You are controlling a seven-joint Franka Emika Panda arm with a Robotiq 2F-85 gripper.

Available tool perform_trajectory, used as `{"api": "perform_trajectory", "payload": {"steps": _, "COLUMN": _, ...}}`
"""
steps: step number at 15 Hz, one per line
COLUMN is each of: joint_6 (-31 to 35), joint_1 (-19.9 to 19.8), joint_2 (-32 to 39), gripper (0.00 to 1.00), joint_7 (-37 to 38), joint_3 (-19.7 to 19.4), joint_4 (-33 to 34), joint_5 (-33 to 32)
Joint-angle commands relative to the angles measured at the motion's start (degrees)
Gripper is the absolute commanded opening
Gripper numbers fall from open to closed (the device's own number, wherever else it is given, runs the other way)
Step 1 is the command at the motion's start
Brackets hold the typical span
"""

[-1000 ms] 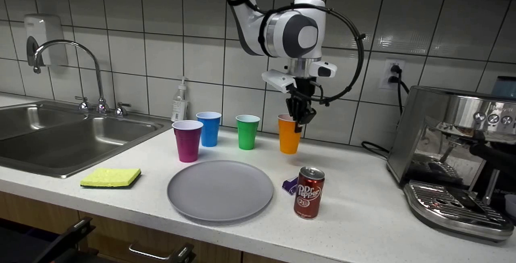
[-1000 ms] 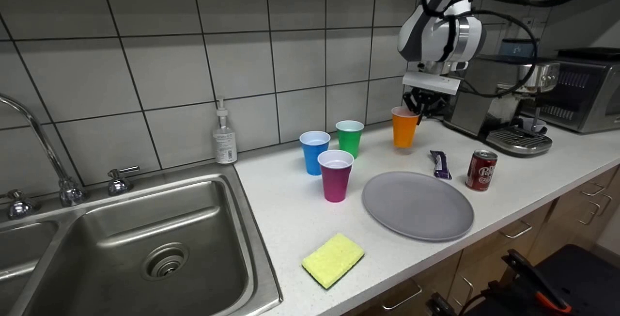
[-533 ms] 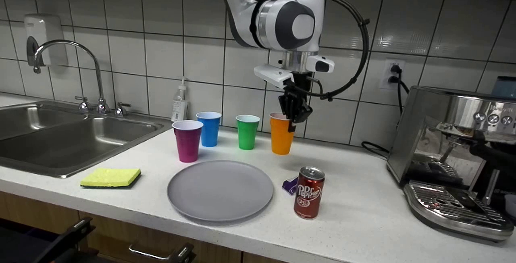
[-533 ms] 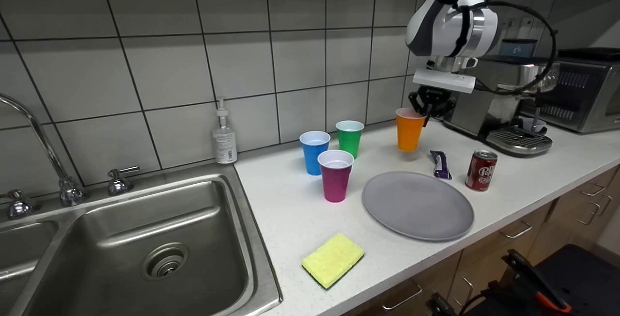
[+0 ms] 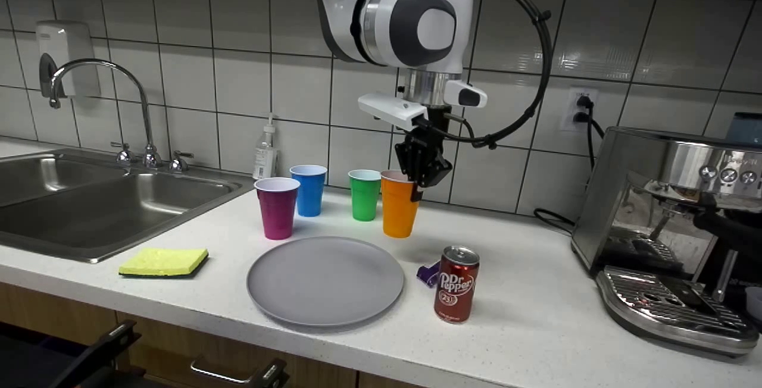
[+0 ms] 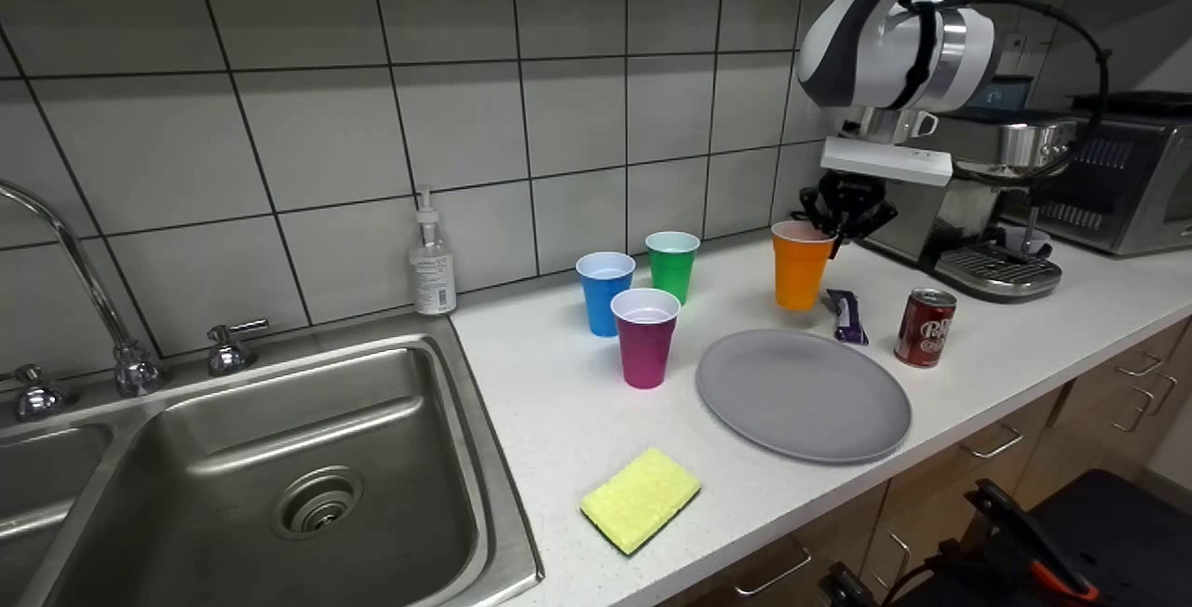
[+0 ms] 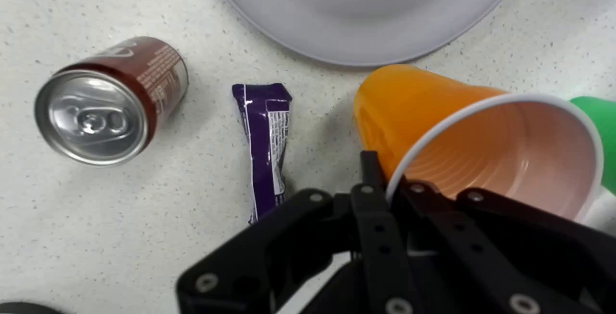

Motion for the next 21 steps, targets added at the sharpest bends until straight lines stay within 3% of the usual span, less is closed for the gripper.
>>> {"api": "perform_trajectory", "payload": {"steps": 1, "joint_6": -0.92, "joint_1": -0.86, "joint_2": -4.34, "gripper": 0.01, "joint_7": -3.54, "joint_3": 0.68, "joint_4": -4.58, "joint_5": 0.09}}
{"api": "perform_trajectory", "payload": {"steps": 14, "joint_6": 1.6, "joint_1": 0.02, "joint_2": -4.4, "gripper": 0.01, "joint_7": -4.56, "joint_3": 0.56, "joint_4": -9.72, "joint_5": -1.85}}
{"api": "perform_trajectory", "payload": {"steps": 21, "joint_6": 7.12, "joint_1": 0.29, "joint_2": -2.42, "gripper": 0.01, "joint_7": -4.04, "joint_3": 0.66, "joint_4": -11.06, "joint_5": -2.4}}
